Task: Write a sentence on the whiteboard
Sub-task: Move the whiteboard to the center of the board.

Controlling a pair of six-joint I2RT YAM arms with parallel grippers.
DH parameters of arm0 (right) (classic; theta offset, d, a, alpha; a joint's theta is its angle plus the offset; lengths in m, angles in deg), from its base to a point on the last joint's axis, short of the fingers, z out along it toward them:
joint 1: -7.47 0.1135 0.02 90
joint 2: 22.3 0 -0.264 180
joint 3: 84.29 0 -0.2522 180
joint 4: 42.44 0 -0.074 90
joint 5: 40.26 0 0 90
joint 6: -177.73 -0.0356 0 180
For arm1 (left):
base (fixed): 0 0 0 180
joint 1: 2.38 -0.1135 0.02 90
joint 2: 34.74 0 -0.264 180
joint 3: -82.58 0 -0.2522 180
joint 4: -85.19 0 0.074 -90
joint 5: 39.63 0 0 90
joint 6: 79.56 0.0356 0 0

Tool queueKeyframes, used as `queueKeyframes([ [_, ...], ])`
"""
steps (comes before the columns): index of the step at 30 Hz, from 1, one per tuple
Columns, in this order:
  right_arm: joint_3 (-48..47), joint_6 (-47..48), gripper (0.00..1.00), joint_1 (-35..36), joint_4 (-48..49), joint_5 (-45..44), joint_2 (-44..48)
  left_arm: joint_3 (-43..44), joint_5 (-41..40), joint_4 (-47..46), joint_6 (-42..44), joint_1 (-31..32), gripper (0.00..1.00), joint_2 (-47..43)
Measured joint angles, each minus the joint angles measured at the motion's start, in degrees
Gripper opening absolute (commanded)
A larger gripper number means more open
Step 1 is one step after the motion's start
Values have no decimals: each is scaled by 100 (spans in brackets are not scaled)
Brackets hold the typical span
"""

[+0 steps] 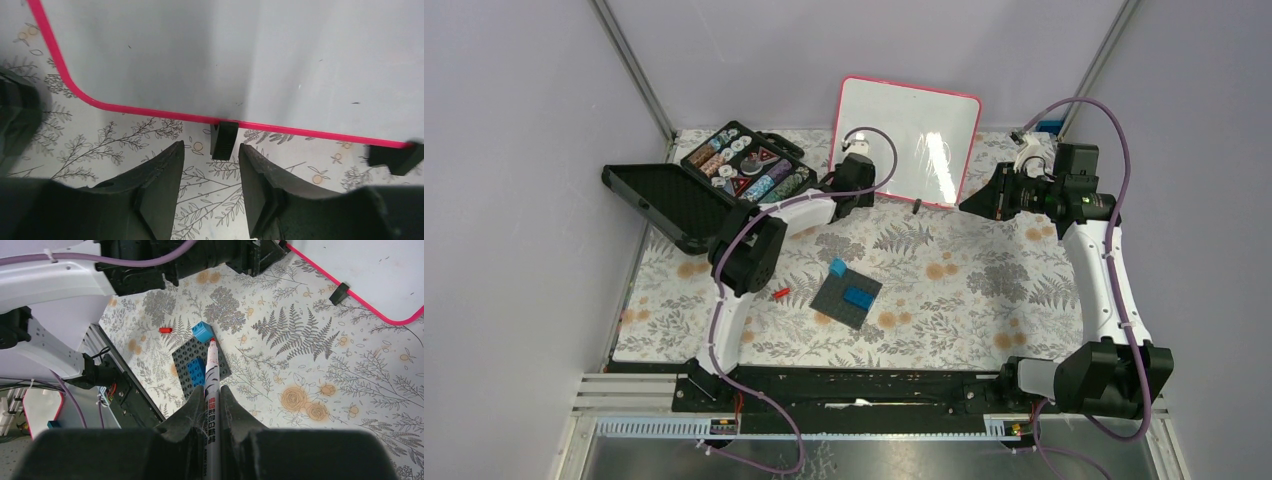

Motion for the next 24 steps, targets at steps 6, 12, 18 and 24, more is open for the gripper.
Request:
queueKeyframes([
  [6, 2, 0, 0, 0, 0, 42, 0, 146, -20, -4, 129, -2, 48, 417],
  [12, 33, 0, 0, -4, -2, 44, -2, 356, -105, -70, 262, -13, 46, 549],
  [18, 37, 0, 0, -9, 0, 46, -4, 372, -133, -278, 474, -20, 33, 636],
  [24, 42, 2, 0, -11, 0, 46, -2, 376, -142, -339, 494, -4, 18, 675],
])
